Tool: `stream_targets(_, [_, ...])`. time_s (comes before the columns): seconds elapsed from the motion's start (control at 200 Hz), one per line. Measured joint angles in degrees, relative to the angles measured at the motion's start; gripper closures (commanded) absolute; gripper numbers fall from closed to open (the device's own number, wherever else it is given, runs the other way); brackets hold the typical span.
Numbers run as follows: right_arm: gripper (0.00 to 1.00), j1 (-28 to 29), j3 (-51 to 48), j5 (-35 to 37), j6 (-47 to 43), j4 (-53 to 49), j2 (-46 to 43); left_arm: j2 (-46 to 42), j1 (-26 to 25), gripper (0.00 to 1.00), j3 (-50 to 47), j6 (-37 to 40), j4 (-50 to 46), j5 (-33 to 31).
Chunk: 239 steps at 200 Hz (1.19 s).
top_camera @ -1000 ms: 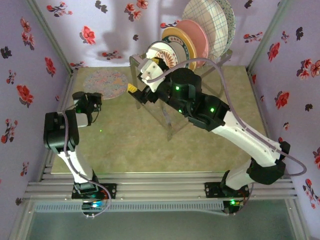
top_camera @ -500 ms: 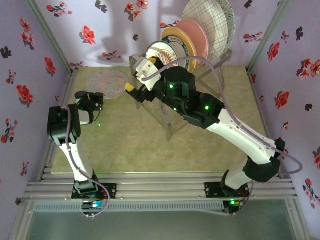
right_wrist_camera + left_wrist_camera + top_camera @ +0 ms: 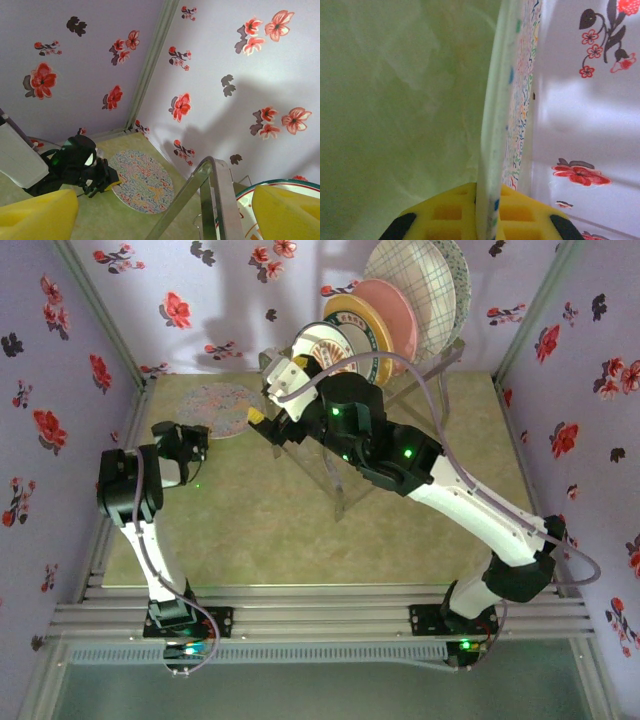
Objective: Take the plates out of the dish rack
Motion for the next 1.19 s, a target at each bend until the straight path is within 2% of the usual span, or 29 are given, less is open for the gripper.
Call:
stream_targets(0.225, [0.09, 0.0, 0.5, 0.0, 0.0, -0.3, 0.0, 0.7, 0.0, 0.99, 1.0, 0.0, -0.5, 0.3])
stream_targets(0.78, [0.09, 0.0, 0.6, 0.0, 0.0, -0.4, 0.0, 0.1, 0.0, 0.5, 2.6, 3.0, -6.4, 1.2])
stream_targets(0.965, [0.09, 0.0, 0.6, 0.0, 0.2, -0.5, 0.0, -1.2, 0.0, 0.39, 3.9, 4.1, -10.8, 1.3])
stream_targets(1.195, [0.09, 0.0, 0.6, 0.0, 0.7, -0.5, 0.0, -3.0, -0.2, 0.3, 6.7, 5.8, -20.7, 1.3])
